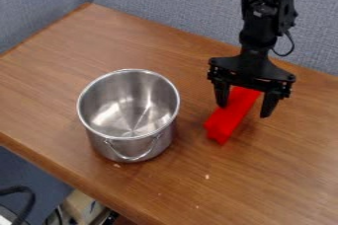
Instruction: Put the red object in the metal pot
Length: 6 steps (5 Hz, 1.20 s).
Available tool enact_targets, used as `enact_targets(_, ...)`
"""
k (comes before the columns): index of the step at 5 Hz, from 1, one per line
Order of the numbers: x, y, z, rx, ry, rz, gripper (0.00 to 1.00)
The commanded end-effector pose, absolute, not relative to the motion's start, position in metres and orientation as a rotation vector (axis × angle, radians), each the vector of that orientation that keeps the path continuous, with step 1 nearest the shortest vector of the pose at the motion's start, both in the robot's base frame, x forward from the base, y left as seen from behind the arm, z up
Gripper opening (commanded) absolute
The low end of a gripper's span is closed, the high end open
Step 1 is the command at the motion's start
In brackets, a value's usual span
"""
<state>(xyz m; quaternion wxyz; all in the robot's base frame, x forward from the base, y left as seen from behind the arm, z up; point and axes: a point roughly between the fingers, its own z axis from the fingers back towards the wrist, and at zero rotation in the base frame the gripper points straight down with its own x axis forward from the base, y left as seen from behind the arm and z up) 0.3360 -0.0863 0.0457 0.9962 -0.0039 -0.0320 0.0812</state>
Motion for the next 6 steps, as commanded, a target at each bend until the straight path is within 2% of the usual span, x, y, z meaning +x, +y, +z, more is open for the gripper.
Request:
enact_targets(1,0.343,-0.087,0.052,-0.009,-0.097,0.186,1.00)
enact_targets(2,0.340,-0.084,0.043,-0.008,-0.096,0.233,1.00)
enact_targets(3,0.338,-0.081,0.035,-0.007,-0.095,0.281,0.00)
enact_targets(6,0.334,-0.067,0.036,-0.004,-0.073,0.433,0.00)
